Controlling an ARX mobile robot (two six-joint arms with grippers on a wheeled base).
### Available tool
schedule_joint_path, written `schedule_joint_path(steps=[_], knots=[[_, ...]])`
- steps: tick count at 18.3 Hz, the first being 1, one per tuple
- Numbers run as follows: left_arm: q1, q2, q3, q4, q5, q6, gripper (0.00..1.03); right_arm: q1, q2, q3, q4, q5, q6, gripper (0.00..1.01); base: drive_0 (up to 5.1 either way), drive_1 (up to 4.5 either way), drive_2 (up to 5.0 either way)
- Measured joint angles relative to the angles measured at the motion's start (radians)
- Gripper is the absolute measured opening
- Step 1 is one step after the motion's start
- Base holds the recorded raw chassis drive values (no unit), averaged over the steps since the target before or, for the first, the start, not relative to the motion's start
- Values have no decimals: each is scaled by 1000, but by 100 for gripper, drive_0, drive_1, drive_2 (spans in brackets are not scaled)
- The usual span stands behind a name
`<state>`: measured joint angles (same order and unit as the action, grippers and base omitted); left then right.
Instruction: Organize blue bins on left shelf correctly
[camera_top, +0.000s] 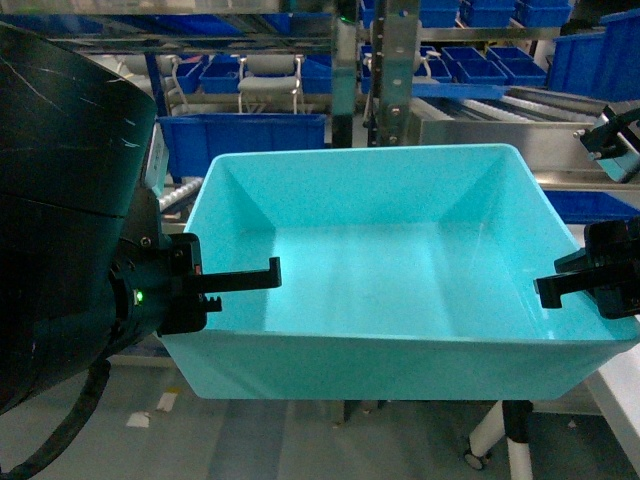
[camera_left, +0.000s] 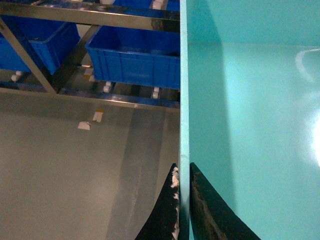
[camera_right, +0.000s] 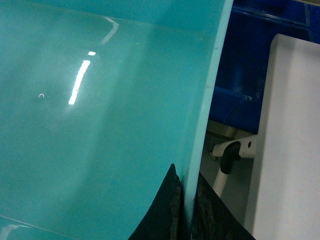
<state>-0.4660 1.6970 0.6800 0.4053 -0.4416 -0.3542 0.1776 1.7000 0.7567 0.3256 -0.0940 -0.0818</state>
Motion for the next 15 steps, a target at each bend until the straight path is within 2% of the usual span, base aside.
schedule_joint_path(steps=[15], knots=[[-2,0,0,0,0,0,2,0,0,0,-1,0,0,3,-459,394,87]])
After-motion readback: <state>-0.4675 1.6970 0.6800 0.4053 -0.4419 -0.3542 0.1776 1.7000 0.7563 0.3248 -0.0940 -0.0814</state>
